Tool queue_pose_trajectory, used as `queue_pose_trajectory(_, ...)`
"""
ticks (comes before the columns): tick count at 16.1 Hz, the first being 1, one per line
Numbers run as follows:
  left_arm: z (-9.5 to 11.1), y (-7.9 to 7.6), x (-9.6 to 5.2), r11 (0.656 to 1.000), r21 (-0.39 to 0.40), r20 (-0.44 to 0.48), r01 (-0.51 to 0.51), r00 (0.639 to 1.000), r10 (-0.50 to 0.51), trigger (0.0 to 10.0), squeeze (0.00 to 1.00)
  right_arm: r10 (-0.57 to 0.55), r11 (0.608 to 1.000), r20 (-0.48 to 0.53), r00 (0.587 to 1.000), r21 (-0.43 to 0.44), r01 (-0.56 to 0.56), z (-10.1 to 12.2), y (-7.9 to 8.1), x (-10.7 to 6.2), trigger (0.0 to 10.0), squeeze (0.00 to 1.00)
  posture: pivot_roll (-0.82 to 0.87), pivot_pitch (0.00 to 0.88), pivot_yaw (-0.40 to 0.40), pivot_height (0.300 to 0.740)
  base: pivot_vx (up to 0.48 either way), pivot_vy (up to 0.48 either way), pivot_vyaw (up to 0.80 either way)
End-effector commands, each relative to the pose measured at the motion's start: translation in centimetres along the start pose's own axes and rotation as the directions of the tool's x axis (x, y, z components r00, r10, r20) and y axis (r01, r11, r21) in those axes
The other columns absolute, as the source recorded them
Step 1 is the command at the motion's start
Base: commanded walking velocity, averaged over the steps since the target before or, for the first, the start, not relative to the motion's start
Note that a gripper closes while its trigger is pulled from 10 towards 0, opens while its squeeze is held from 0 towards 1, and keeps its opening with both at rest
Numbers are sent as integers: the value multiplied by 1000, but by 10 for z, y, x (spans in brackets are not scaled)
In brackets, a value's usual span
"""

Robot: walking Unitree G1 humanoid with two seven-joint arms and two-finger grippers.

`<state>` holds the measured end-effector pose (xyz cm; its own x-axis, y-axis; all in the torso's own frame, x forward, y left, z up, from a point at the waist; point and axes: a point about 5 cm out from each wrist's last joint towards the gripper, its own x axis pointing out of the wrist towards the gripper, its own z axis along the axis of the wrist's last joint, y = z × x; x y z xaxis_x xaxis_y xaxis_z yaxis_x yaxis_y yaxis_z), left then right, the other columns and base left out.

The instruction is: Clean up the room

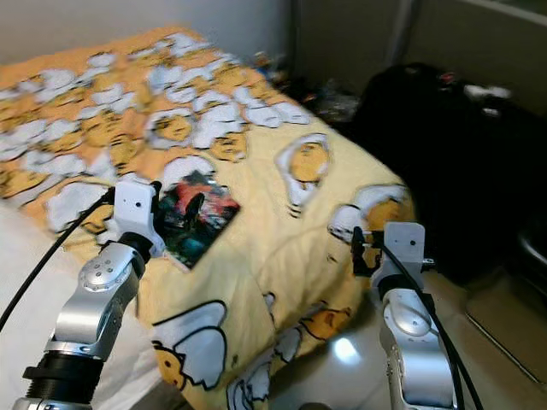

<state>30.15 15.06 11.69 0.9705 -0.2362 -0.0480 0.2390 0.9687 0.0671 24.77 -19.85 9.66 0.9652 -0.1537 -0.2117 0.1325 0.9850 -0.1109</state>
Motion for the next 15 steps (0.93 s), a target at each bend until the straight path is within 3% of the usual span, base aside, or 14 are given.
queue_pose_trajectory(1, -1, 6, -1, 1000, 7, -5, -10, 1000, 10, 10000, 0, 8, 1000, 30, 1000, -1, -8, 7, 3, 1, 10000, 0, -27, 0, 49, 740, 270, 0, 0)
queue_pose_trajectory(3, -1, 7, -2, 1000, 10, -7, -9, 1000, 9, 10000, 0, 17, 1000, 29, 999, 1, -17, 6, 5, 0, 10000, 0, -24, 0, 47, 740, 259, 0, 0)
queue_pose_trajectory(6, -3, 6, -4, 1000, 6, -10, -2, 1000, 2, 10000, 0, 15, 1000, 30, 999, 1, -15, 6, 6, -1, 10000, 0, -27, 0, 52, 740, 84, 0, -685)
queue_pose_trajectory(15, -4, 6, -4, 999, 7, -25, 50, 998, -50, 10000, 0, 14, 1000, 25, 1000, 5, -14, 2, 13, -5, 10000, 0, -46, 0, 97, 740, 0, 0, 0)
